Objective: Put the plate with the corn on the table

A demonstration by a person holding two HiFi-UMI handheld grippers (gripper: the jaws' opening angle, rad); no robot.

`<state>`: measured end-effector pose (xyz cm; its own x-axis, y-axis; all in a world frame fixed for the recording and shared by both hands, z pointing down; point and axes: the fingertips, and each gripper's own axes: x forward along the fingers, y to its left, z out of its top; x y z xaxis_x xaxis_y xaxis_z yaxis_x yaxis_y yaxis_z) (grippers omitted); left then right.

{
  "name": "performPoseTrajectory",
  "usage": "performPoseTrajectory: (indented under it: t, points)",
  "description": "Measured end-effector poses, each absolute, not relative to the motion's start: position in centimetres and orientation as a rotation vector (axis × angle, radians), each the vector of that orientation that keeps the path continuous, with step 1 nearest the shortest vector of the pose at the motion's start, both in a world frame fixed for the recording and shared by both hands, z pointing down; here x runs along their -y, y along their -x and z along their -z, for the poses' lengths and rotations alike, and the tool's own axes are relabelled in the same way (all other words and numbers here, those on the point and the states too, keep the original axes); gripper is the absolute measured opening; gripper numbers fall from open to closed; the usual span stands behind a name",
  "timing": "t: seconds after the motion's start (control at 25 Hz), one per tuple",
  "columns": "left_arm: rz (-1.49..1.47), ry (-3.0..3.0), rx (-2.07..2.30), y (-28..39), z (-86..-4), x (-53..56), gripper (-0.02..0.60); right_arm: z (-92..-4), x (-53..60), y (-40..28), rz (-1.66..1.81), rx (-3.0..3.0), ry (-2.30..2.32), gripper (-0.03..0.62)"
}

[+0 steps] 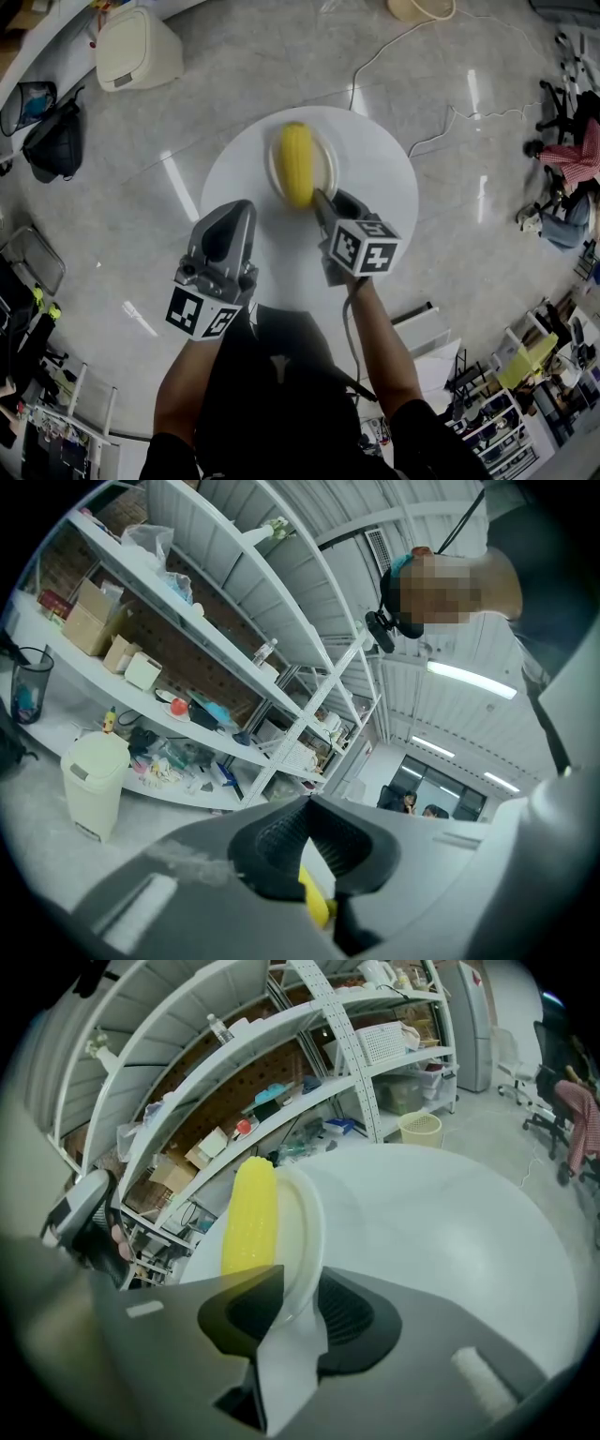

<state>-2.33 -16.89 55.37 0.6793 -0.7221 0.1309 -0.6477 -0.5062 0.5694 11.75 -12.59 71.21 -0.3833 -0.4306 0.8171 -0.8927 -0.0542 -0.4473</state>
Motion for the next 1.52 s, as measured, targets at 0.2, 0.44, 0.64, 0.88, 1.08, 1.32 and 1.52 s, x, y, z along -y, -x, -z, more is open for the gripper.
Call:
performPoseTrajectory:
  t: [0.2,0.44,0.64,0.88,1.08,1.32,1.52]
  points:
    - [0.161,-2.296,1.050,2.4,-55.5,16.9,0.002,-71.2,12.5,-11.9,-1.357,1.786,-1.406,0.141]
    - [0.162,-2.290,1.049,2.4,-55.5,16.9,0.002,-71.1,12.5,-12.1,-1.303,1.796,-1.396,0.149]
    - [0.157,-2.288,1.045,2.6,-55.7,16.8,0.002,-71.2,12.4,-12.2,-1.209,1.790,-1.380,0.156]
    - [0.166,-2.286,1.054,2.8,-55.6,16.8,0.002,-71.1,12.3,-12.3,-1.184,1.793,-1.379,0.160]
    - [0.167,-2.292,1.049,2.9,-55.5,16.6,0.002,-71.0,12.1,-12.6,-1.175,1.790,-1.397,0.163]
    - [0.169,-2.295,1.048,2.8,-55.3,16.2,0.002,-70.4,11.6,-12.9,-1.146,1.802,-1.418,0.121]
    - [0.171,-2.302,1.044,3.0,-54.9,15.5,0.002,-69.8,11.0,-13.4,-1.086,1.773,-1.457,0.011]
